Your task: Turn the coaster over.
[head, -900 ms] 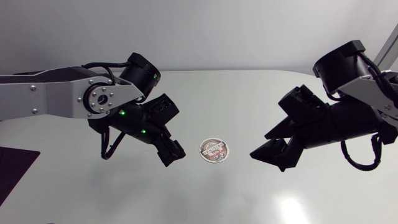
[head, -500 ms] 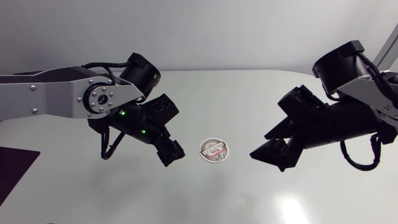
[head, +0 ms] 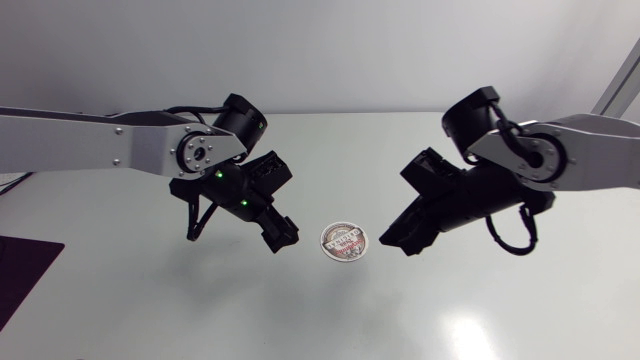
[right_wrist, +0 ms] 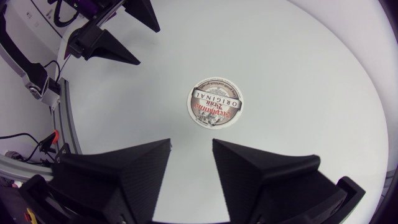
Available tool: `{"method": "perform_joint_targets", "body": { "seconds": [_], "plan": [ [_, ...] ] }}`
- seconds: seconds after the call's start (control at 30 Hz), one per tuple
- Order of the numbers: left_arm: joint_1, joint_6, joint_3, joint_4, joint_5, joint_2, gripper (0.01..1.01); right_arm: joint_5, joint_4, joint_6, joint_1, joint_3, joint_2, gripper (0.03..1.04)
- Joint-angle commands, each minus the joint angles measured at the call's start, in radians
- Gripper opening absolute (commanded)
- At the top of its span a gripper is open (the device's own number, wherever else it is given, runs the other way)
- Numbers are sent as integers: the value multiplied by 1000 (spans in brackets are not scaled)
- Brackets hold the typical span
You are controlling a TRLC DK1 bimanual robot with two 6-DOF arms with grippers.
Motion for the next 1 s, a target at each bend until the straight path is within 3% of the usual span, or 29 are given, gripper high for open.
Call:
{"method": "perform_joint_targets", "body": {
  "seconds": [0.0, 0.3, 0.97],
  "plan": [
    [10, 23, 66, 7, 3, 65, 987, 1, 30, 12, 19, 52, 112, 49],
    [7, 33, 203, -11, 53, 222, 987, 3, 98, -3, 42, 153, 406, 48],
    [15, 31, 399, -71, 155, 447, 987, 3, 110, -51, -1, 224, 595, 48]
  ]
}}
